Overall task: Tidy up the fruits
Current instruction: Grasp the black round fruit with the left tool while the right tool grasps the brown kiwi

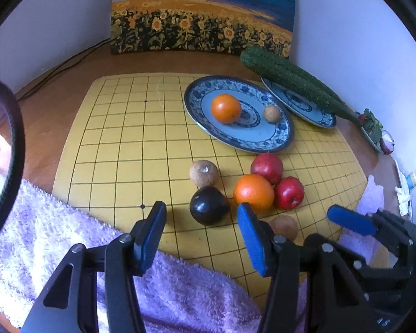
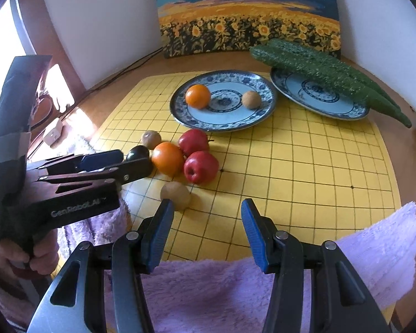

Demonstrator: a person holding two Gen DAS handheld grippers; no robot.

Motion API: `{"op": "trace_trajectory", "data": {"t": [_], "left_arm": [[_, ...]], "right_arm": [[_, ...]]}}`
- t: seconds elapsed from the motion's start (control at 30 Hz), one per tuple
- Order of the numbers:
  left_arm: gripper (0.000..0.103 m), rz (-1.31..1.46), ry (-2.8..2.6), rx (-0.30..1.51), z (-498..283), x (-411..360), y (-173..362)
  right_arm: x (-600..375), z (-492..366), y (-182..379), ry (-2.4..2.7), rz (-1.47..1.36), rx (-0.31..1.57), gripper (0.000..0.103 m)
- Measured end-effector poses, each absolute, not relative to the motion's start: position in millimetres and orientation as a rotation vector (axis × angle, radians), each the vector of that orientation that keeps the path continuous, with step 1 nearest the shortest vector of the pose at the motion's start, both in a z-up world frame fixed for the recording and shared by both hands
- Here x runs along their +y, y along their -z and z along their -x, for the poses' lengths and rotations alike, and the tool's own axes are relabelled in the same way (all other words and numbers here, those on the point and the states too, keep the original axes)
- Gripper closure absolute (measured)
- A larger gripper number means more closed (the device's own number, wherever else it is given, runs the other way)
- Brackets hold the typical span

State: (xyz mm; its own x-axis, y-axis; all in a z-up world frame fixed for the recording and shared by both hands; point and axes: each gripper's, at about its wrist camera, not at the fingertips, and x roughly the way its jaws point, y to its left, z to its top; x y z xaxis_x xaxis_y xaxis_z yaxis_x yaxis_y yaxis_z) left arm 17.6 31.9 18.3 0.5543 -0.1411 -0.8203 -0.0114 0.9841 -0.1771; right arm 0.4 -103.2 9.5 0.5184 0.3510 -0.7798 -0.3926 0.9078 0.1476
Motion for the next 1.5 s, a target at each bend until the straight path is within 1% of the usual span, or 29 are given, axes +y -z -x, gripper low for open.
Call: {"op": "trace_trajectory", "data": {"t": [0.1, 0.3, 0.63, 0.67, 0.73, 0.77, 0.8, 0.93, 1.23, 1.37, 1.5], "left_arm": [[0.047, 0.177, 0.08, 0.974, -20, 33, -18], [0.052, 0.189, 0.09, 0.961, -19, 37, -17], [0.072, 0.204, 0.137, 0.957, -17, 33, -16], [0.072, 0.194, 0.136, 0.955, -17, 32, -16], [0.073, 0.189, 0.139, 0.953, -15, 32, -16], [0.073, 0.194, 0.142, 0.953, -15, 33, -16], [0.073, 0.198, 0.143, 0.953, -14, 34, -16], [0.073, 0.207, 0.134, 0.948, -10, 39, -19], [0.073, 0.217, 0.114, 0.939, -6, 45, -27], [0.073, 0.217, 0.102, 0.939, -5, 44, -28], [0.073, 0.209, 0.102, 0.941, -4, 40, -28]], "right_arm": [[-102, -1, -8, -0.446, 0.028, 0.924, 0.051], [-94, 0, -7, -0.468, 0.037, 0.924, 0.051], [-83, -1, -2, -0.504, 0.053, 0.923, 0.051], [-82, 0, -2, -0.506, 0.053, 0.922, 0.051], [-81, -1, 0, -0.512, 0.051, 0.922, 0.055], [-80, -1, 1, -0.515, 0.054, 0.923, 0.06], [-79, -1, 2, -0.515, 0.059, 0.923, 0.063], [-77, -2, 5, -0.521, 0.065, 0.928, 0.068], [-72, -3, 5, -0.522, 0.085, 0.912, 0.07], [-70, -1, 8, -0.519, 0.094, 0.917, 0.075], [-71, 4, 9, -0.527, 0.099, 0.905, 0.075]]}}
